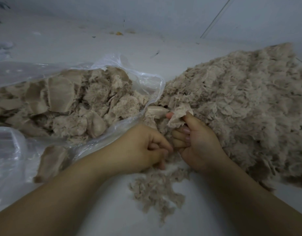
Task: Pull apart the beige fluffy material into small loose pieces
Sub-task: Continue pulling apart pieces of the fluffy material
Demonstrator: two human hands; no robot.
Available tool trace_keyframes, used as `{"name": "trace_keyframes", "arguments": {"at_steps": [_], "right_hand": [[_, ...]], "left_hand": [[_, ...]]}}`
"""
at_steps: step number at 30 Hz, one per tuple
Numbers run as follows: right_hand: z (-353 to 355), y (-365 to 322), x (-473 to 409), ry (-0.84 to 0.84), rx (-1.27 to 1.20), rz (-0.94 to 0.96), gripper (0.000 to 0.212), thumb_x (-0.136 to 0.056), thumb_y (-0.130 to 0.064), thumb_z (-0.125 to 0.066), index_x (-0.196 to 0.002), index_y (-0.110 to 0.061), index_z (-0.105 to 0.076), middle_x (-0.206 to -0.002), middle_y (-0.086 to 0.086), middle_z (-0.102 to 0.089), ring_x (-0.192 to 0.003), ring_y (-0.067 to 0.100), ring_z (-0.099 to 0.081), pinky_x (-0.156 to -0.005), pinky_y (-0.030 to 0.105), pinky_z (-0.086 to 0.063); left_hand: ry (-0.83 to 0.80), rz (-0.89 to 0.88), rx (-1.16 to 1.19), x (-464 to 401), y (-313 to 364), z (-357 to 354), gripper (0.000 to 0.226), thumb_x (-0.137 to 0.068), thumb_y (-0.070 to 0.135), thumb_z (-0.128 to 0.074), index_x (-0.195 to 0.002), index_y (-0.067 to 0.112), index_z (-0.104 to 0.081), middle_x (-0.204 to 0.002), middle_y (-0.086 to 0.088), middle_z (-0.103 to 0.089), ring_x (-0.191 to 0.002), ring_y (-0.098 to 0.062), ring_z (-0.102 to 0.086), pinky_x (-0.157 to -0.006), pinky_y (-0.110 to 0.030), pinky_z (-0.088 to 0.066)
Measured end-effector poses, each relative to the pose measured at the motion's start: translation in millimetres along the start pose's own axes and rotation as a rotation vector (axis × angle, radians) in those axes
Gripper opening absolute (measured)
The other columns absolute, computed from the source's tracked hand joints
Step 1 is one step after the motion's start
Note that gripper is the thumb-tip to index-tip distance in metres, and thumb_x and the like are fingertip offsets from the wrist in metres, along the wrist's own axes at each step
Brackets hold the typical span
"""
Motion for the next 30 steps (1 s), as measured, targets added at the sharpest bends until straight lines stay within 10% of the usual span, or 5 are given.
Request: {"name": "trace_keyframes", "arguments": {"at_steps": [4,10,16,23,30], "right_hand": [[-4.1,0.0,0.2,-0.037,0.007,-0.003,0.048,-0.104,-0.032,-0.040,-0.079,-0.012,-0.076,-0.046,-0.009,-0.025,-0.036,0.002,-0.020,-0.034,0.016,-0.020],[-5.9,0.4,0.5,-0.048,-0.022,-0.025,0.051,-0.104,-0.032,-0.041,-0.073,-0.014,-0.077,-0.048,-0.009,-0.024,-0.036,0.002,-0.020,-0.033,0.014,-0.019],[-5.2,-0.9,-1.9,-0.066,0.016,0.033,0.027,-0.085,-0.033,-0.058,-0.087,-0.006,-0.060,-0.044,-0.008,-0.032,-0.034,0.001,-0.023,-0.032,0.015,-0.022],[-11.3,2.9,2.0,-0.161,0.297,0.119,0.034,-0.074,-0.034,-0.075,-0.091,-0.003,-0.073,-0.083,0.019,-0.071,-0.073,0.027,-0.066,-0.065,0.032,-0.056],[-13.9,-3.1,1.4,-0.149,0.248,0.149,0.024,-0.085,-0.030,-0.061,-0.069,-0.011,-0.062,-0.047,-0.006,-0.027,-0.039,0.005,-0.019,-0.037,0.017,-0.022]], "left_hand": [[0.271,-0.130,-0.195,-2.8,9.7,20.6,0.018,-0.084,0.009,-0.073,-0.097,0.021,-0.076,-0.074,0.004,-0.069,-0.068,-0.013,-0.065,-0.068,-0.037,-0.056],[-0.376,-0.156,-0.254,12.9,13.3,-43.6,0.023,-0.088,0.032,-0.065,-0.079,0.013,-0.074,-0.069,-0.002,-0.065,-0.060,-0.018,-0.058,-0.059,-0.029,-0.049],[0.428,-0.044,0.109,-0.8,7.3,33.2,0.015,-0.079,0.018,-0.078,-0.079,0.008,-0.067,-0.061,-0.005,-0.062,-0.043,-0.003,-0.048,-0.045,-0.017,-0.039],[0.393,0.003,0.322,-0.3,4.5,23.2,0.050,-0.060,0.042,-0.078,-0.087,0.005,-0.058,-0.060,-0.017,-0.064,-0.033,-0.007,-0.045,-0.033,-0.018,-0.032],[0.692,-0.178,0.387,12.3,9.6,54.2,0.016,-0.089,-0.001,-0.064,-0.081,0.013,-0.063,-0.051,-0.001,-0.059,-0.033,-0.015,-0.050,-0.034,-0.019,-0.037]]}}
Point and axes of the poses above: each hand's wrist, its own x-axis away from the middle knuckle, its own z-axis out of the back of the hand, y = z × x, the point moved 9 cm from there along -x, towards the middle knuckle
